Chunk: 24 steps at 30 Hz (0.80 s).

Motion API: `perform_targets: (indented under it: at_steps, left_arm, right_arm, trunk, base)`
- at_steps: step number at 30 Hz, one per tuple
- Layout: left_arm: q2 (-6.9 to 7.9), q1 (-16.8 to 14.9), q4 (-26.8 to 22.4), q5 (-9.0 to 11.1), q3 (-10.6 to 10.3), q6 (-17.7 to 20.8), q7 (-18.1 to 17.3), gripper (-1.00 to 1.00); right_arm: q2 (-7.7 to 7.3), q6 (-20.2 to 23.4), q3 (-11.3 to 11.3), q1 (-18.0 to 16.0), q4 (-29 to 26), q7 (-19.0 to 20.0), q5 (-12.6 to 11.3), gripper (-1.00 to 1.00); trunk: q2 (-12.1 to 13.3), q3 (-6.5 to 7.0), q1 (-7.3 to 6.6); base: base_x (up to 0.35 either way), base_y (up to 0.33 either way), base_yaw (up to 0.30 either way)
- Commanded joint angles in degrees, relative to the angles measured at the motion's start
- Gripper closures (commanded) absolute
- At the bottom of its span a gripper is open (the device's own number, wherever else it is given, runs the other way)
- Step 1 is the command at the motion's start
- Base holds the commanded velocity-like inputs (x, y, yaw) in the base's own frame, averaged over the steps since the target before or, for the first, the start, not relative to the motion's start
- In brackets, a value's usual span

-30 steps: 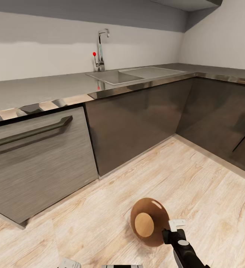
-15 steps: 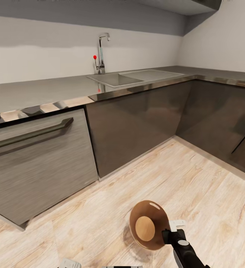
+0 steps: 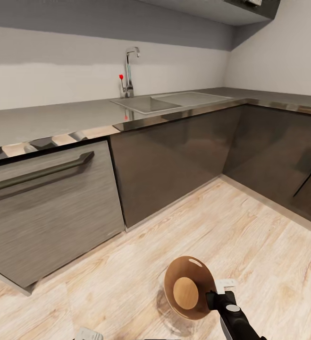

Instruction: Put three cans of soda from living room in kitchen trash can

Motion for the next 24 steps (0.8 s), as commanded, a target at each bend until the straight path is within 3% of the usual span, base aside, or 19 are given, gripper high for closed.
perform_targets:
  at_steps: [1,18,21,24]
  left_arm:
    - [-0.01,0.0,0.0,0.0,0.0,0.0,0.0,-1.00]
    - [0.01,0.0,0.0,-0.1,0.0,0.0,0.0,-1.00]
    - [-0.02,0.0,0.0,-0.1,0.0,0.0,0.0,-1.00]
    - [-0.03,0.0,0.0,-0.1,0.0,0.0,0.0,-1.00]
  right_arm:
    - [0.00,0.0,0.0,0.0,-0.1,0.1,0.0,1.00]
    - [0.09,1.9,-0.1,0.0,-1.6,0.5,0.0,1.00]
    - [0.09,5.0,-0.1,0.0,-3.9,0.6,0.0,1.00]
    - [0.09,10.8,0.0,0.0,-8.4,0.6,0.2,1.00]
  trunk:
    - [0.0,0.01,0.00]
    - [0.0,0.03,0.00]
    - [0.0,0.03,0.00]
    - [0.0,0.03,0.00]
  base:
    - [0.000,0.000,0.000]
    - [0.000,0.000,0.000]
    - [0.000,0.000,0.000]
    - [0.000,0.000,0.000]
